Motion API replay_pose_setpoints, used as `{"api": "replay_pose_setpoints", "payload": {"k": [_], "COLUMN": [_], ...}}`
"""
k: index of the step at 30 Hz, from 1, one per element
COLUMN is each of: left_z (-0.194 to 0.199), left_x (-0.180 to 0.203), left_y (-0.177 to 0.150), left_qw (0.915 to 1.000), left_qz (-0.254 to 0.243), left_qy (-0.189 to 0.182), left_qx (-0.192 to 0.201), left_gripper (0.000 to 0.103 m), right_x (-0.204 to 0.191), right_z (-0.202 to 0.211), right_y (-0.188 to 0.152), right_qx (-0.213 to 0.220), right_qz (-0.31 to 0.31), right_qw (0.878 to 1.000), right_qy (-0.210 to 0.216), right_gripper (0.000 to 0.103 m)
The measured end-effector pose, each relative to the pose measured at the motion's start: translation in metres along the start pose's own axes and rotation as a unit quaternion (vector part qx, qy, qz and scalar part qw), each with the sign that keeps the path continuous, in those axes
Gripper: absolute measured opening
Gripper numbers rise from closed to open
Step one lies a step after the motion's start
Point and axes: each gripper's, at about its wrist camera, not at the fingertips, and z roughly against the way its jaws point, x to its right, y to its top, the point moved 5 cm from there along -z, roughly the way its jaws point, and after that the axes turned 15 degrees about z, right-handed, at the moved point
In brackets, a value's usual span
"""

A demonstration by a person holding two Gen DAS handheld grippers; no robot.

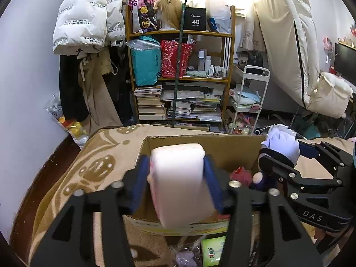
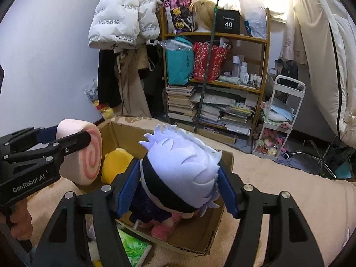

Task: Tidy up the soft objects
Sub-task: 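Lower both tools into the box and open them to drop cushion and doll, then move both tools back to the rug, left over black-white plush, right over black tissue pack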

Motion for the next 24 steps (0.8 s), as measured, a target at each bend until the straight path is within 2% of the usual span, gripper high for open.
{"api": "replay_pose_setpoints", "payload": {"k": [3, 8, 12, 14, 16, 17, 24], "left_z": [0.004, 0.018, 0.036, 0.044, 0.051, 0.054, 0.074], "left_x": [0.002, 0.0, -0.006, -0.007, -0.009, -0.009, -0.014], "left_y": [0.0, 0.001, 0.003, 0.002, 0.0, -0.002, -0.01], "left_qw": [0.9998, 0.9996, 0.9989, 0.9986, 0.9985, 0.9985, 0.9987], "left_qz": [-0.013, -0.016, -0.021, -0.022, -0.018, -0.017, -0.012], "left_qy": [0.008, 0.018, 0.03, 0.036, 0.04, 0.041, 0.045], "left_qx": [0.009, 0.014, 0.029, 0.033, 0.032, 0.031, 0.021], "left_gripper": [0.061, 0.078, 0.086, 0.096, 0.1, 0.1, 0.101], "right_x": [0.001, 0.005, 0.006, 0.007, 0.008, 0.008, 0.005], "right_z": [0.001, 0.005, 0.013, 0.019, 0.025, 0.028, 0.052], "right_y": [-0.002, -0.006, -0.007, -0.008, -0.01, -0.01, -0.016], "right_qx": [-0.003, -0.011, -0.013, -0.015, -0.016, -0.016, -0.012], "right_qz": [0.0, -0.008, -0.012, -0.017, -0.024, -0.028, -0.041], "right_qw": [1.0, 1.0, 1.0, 1.0, 0.999, 0.999, 0.999], "right_qy": [-0.003, -0.008, -0.01, -0.011, -0.015, -0.019, -0.031], "right_gripper": [0.078, 0.085, 0.09, 0.092, 0.101, 0.103, 0.103]}}
